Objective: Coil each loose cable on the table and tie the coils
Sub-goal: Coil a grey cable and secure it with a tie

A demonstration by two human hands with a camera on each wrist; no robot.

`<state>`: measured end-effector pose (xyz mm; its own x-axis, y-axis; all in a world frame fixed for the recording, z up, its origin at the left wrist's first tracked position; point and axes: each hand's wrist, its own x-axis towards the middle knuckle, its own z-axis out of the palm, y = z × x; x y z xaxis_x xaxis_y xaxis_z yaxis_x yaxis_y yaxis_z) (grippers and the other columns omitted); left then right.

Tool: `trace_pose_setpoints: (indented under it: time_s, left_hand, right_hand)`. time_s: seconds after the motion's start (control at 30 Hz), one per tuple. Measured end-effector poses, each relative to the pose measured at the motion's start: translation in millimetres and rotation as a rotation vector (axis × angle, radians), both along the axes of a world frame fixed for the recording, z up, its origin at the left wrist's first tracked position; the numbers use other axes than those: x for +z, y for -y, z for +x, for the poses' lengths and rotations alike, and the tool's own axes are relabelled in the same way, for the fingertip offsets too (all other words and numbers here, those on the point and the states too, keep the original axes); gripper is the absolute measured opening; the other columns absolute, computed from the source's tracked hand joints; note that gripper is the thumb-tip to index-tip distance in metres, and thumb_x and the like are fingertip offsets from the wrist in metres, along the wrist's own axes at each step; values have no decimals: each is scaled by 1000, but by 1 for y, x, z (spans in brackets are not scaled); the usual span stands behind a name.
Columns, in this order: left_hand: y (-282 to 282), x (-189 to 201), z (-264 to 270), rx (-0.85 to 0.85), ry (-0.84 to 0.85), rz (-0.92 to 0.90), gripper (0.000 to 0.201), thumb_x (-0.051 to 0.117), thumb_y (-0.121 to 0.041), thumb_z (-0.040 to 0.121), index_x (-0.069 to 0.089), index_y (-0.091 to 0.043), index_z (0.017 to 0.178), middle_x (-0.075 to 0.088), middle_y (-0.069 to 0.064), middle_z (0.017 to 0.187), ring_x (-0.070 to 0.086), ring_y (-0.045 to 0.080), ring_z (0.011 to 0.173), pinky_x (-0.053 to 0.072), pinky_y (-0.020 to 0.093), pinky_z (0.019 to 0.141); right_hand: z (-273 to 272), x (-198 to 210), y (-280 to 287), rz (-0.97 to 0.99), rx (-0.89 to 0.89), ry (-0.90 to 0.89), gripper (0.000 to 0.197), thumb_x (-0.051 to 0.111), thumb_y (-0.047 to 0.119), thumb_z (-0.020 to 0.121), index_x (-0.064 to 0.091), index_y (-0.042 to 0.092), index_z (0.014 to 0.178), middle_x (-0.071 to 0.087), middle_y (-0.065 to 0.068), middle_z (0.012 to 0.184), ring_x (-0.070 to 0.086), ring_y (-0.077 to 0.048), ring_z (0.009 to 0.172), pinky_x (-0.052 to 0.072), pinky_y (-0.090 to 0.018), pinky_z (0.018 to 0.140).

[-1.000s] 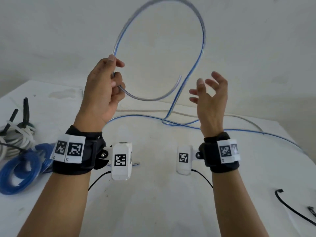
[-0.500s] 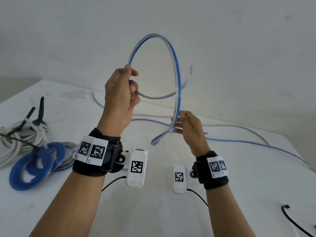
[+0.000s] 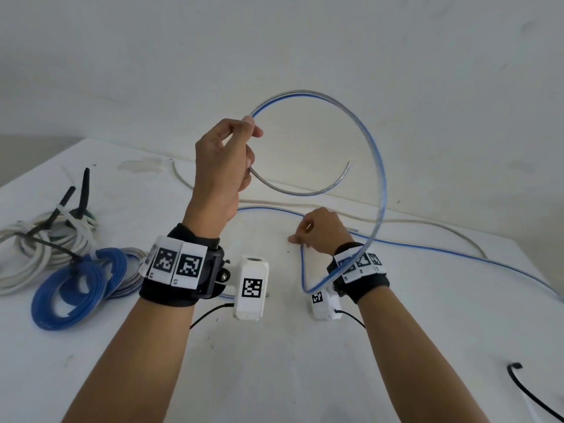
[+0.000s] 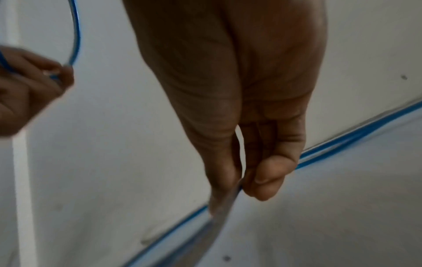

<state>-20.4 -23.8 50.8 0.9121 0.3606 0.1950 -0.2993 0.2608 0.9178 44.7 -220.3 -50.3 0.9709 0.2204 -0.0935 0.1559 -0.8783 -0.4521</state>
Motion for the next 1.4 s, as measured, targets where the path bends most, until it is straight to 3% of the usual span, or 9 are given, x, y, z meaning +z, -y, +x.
trace_pose_setpoints:
  time_s: [0.17, 0.37, 0.53, 0.67, 0.87, 1.0, 1.13, 1.23, 1.4]
  left_hand:
    - [-4, -4, 3, 79, -1, 45, 23, 59, -30, 101, 67, -14, 86, 34, 5, 57, 21, 12, 45, 17, 21, 41]
    - [-8, -8, 5, 82, -29, 63, 22, 60, -31, 100, 69, -15, 88, 33, 2, 57, 24, 14, 52, 17, 22, 42]
    - [-7, -10, 7, 77, -38, 63, 21, 61, -31, 100, 68, -15, 88, 34, 2, 57, 25, 13, 48, 18, 21, 42]
    - [-11, -10, 8, 120, -24, 17, 24, 58, -29, 102, 64, -17, 82, 42, 9, 70, 26, 12, 48, 18, 20, 41]
    - [-12, -14, 11, 180, -33, 54, 24, 59, -31, 101, 66, -13, 87, 45, 0, 60, 31, 11, 46, 20, 21, 41]
    - [-10, -15, 11, 212, -51, 121, 25, 60, -32, 100, 66, -10, 90, 45, -13, 45, 34, 8, 41, 22, 19, 39]
    - [-9, -15, 11, 222, -52, 138, 26, 60, -31, 100, 66, -9, 89, 51, -14, 51, 37, 8, 42, 24, 18, 40]
    - [-6, -16, 9, 272, -16, 238, 27, 60, -33, 99, 64, -14, 80, 63, -3, 67, 44, 10, 46, 34, 23, 46]
    - [-7, -15, 7, 349, 43, 352, 32, 58, -39, 96, 62, -12, 81, 56, 4, 60, 44, 18, 49, 36, 31, 57]
  right_hand:
    - [-16, 32, 2, 702, 150, -106, 37, 81, 5, 83, 65, 11, 116, 68, -2, 75, 67, -17, 65, 54, -34, 71]
    - [-25, 47, 21, 1767, 52, -448, 30, 54, 20, 94, 68, 12, 119, 60, 4, 81, 52, -6, 61, 47, -18, 63]
    - [-19, 37, 26, 1634, -263, -432, 29, 54, 29, 103, 67, 6, 116, 72, -11, 97, 72, -20, 79, 59, -26, 66]
    - [-18, 33, 45, 1985, -664, -443, 40, 44, 23, 109, 46, -3, 139, 49, -32, 144, 58, -45, 125, 62, -50, 82]
    - [-22, 40, 67, 1609, -909, 25, 54, 47, 41, 105, 39, 13, 150, 36, -7, 156, 40, -25, 133, 35, -41, 112]
    - [-31, 60, 62, 1389, -808, 555, 16, 53, 31, 101, 61, 18, 105, 61, 4, 98, 57, -13, 91, 52, -31, 83]
    - [-55, 75, 44, 1324, -520, 698, 30, 51, 29, 106, 63, 9, 88, 61, -4, 62, 46, -15, 48, 35, -24, 47]
    - [-72, 85, 19, 1199, -334, 702, 37, 53, 30, 106, 64, 1, 86, 65, -21, 67, 48, -16, 40, 36, -23, 42]
    - [-82, 88, -4, 930, -157, 639, 36, 63, 31, 101, 62, 6, 75, 66, -4, 55, 54, -18, 40, 43, -27, 46]
